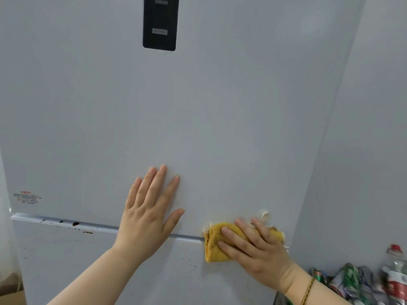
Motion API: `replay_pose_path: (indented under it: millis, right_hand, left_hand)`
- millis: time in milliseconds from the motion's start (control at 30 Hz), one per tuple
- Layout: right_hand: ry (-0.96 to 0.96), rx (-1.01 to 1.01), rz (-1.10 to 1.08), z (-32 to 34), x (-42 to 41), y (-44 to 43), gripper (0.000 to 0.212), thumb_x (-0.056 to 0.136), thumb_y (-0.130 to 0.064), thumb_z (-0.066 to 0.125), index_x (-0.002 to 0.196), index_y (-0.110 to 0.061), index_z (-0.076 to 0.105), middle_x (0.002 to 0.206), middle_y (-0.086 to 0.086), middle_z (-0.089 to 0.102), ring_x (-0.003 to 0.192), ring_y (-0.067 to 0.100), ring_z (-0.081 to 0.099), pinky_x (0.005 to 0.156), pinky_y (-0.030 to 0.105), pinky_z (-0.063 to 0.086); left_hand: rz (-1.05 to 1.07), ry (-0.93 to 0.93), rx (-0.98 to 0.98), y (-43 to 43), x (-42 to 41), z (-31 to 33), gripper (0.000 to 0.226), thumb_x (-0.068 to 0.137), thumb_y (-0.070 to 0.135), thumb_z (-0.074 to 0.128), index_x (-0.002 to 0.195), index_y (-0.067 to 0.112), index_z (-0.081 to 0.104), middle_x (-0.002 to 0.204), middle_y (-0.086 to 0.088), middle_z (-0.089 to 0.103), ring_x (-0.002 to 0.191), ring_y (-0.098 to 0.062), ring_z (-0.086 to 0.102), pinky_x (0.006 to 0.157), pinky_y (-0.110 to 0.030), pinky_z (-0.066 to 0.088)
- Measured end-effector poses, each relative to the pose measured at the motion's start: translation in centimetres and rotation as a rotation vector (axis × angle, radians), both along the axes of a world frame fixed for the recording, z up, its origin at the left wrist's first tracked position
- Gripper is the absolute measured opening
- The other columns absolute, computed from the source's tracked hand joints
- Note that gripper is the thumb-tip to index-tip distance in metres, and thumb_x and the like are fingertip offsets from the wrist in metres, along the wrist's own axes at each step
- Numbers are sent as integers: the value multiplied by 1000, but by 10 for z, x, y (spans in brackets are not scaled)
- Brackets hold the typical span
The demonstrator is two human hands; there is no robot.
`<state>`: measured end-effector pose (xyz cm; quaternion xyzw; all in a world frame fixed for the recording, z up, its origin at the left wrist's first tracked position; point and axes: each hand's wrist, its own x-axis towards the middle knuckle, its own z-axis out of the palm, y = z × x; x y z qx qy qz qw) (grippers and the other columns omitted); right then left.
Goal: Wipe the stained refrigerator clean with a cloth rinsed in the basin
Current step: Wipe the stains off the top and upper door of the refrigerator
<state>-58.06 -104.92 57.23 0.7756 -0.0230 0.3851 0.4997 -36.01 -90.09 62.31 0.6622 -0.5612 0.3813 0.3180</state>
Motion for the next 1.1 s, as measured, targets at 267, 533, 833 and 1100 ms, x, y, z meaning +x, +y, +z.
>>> replay_pose_path:
  millis: [267,533,833,1100]
  right_hand:
    - [-458,172,21,62,-33,-15,35,97,-28,32,131,-23,36,156,-5,6,129,28,27,106,39,23]
    - [-483,438,-47,-8,-26,9,35,96,-22,27,131,-22,29,156,-5,1,125,29,27,97,40,26]
    - [-219,1614,349,7,-36,83,68,65,-13,55,110,-64,50,121,-45,43,115,-17,44,90,0,32]
    - [-46,2230,534,49,-38,98,61,54,-40,60,113,-28,55,107,-4,65,99,6,60,85,21,48]
  left_hand:
    - [-20,28,15,1,-4,1,57,94,55,11,140,25,23,153,-1,11,140,-4,-10,115,-26,-4]
    - [-32,83,69,2,-8,3,59,93,56,10,141,23,24,153,-1,10,140,-3,-11,114,-26,-5]
    - [-567,167,317,11,-47,16,74,72,49,47,136,56,9,148,33,-5,139,4,-5,112,-21,-8]
    - [-773,371,547,8,-61,32,52,44,91,39,94,76,36,126,45,30,123,28,5,102,1,-1]
